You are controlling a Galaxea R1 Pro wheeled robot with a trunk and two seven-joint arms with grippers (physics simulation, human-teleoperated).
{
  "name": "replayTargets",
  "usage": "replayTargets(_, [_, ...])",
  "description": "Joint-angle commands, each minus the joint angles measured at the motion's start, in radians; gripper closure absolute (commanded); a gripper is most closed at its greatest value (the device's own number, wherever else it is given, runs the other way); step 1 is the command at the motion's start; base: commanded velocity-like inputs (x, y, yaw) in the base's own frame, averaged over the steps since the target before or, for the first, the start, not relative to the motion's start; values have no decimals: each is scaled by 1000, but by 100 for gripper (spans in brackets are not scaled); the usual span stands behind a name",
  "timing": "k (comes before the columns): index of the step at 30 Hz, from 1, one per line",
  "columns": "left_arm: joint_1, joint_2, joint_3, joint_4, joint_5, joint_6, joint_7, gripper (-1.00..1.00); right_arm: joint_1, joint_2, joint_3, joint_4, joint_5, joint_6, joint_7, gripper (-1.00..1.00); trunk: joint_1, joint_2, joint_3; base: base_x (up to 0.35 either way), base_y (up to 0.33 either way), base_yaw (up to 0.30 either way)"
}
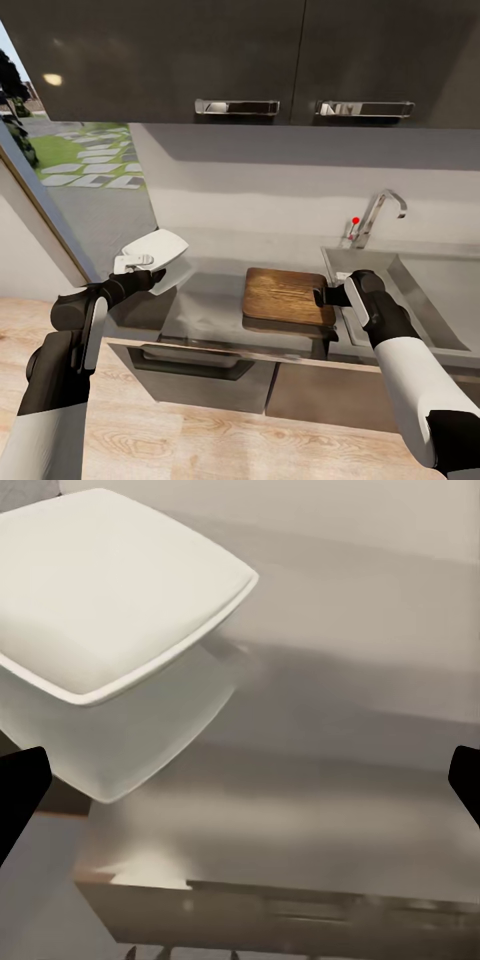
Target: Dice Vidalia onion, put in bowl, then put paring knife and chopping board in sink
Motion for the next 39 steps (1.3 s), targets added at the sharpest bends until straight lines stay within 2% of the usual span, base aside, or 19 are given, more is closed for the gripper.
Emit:
replayTargets(1, [-1,0,1,-1,1,6,-4,-100,-1,0,0,-1,-12,3,-9,100,1,-2,-3,0,0,0])
replayTargets(13, [-1,0,1,-1,1,6,-4,-100,-1,0,0,-1,-12,3,-9,100,1,-2,-18,0,0,0])
replayTargets(39, [-1,0,1,-1,1,6,-4,-100,-1,0,0,-1,-12,3,-9,100,1,-2,-30,0,0,0])
